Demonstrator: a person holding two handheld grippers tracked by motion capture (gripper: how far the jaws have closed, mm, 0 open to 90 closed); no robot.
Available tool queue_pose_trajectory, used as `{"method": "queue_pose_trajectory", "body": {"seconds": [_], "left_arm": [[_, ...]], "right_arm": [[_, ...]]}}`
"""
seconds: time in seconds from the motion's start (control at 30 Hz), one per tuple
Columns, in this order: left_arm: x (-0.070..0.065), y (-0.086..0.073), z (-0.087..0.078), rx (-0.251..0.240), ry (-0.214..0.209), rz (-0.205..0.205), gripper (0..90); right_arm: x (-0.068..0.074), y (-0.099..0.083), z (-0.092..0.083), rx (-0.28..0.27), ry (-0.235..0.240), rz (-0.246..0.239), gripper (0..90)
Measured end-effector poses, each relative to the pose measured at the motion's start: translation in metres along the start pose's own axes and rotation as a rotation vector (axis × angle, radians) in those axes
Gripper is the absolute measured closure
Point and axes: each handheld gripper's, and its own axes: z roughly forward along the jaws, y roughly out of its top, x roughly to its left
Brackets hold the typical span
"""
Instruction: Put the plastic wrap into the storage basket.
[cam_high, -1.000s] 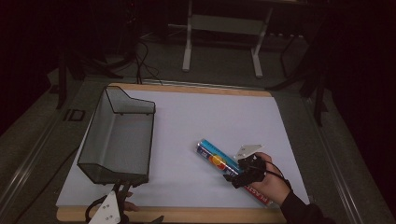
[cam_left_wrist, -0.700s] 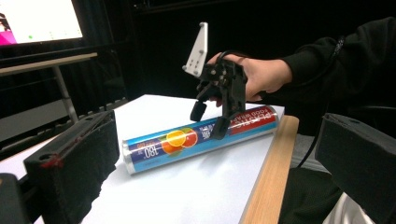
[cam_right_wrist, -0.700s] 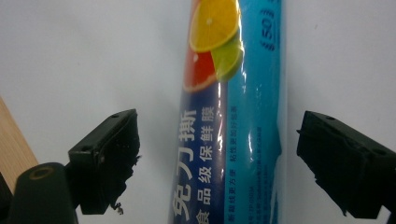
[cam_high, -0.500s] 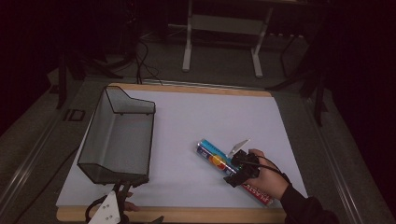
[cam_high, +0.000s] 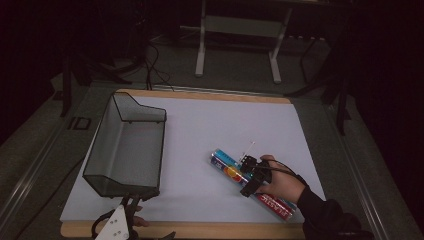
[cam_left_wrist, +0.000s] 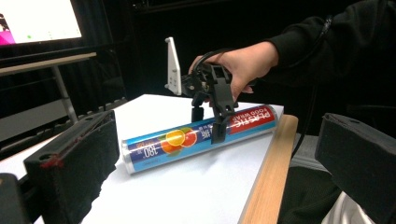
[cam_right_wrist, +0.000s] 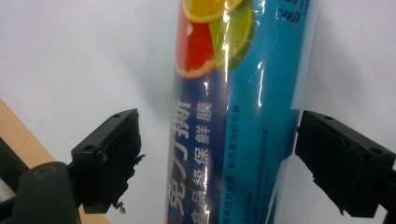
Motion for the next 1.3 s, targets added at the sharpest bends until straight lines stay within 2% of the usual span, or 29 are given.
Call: {"method": "queue_pose_trajectory", "body": {"seconds": [0.1,0.2,0.23,0.3,0.63,0.8,0.93,0.97,1.0,1.1,1.17,1.3], "left_arm": [[0.0,0.0,0.0,0.002,-0.001,-0.001,0.6],[0.0,0.0,0.0,0.002,-0.001,-0.001,0.6],[0.0,0.0,0.0,0.002,-0.001,-0.001,0.6],[0.0,0.0,0.0,0.003,-0.002,0.0,0.6],[0.0,0.0,0.0,0.0,-0.011,-0.006,0.6],[0.0,0.0,0.0,-0.001,-0.017,-0.008,0.6],[0.0,0.0,0.0,0.002,-0.019,-0.006,0.6],[0.0,0.0,0.0,0.003,-0.019,-0.006,0.6],[0.0,0.0,0.0,0.003,-0.019,-0.006,0.6],[0.0,0.0,0.001,0.008,-0.019,-0.002,0.6],[0.0,-0.001,0.001,0.009,-0.018,0.001,0.6],[0.0,-0.001,0.001,0.012,-0.016,0.001,0.6]], "right_arm": [[-0.002,0.005,0.001,0.04,-0.004,0.012,14.2],[-0.004,0.008,0.004,0.096,0.022,0.021,15.0],[-0.004,0.008,0.004,0.096,0.022,0.021,15.0],[-0.005,0.012,0.008,0.141,0.021,0.05,21.8],[-0.01,0.023,0.019,0.154,0.004,0.083,21.6],[-0.008,0.026,0.023,0.171,-0.01,0.065,23.4],[-0.006,0.026,0.028,0.178,-0.003,0.061,27.9],[-0.005,0.026,0.03,0.177,0.013,0.053,29.8],[-0.004,0.026,0.031,0.179,0.008,0.038,29.8],[-0.002,0.027,0.03,0.175,-0.01,0.076,31.3],[-0.001,0.026,0.029,0.168,-0.019,0.077,31.5],[-0.005,0.025,0.024,0.131,0.02,0.124,31.6]]}}
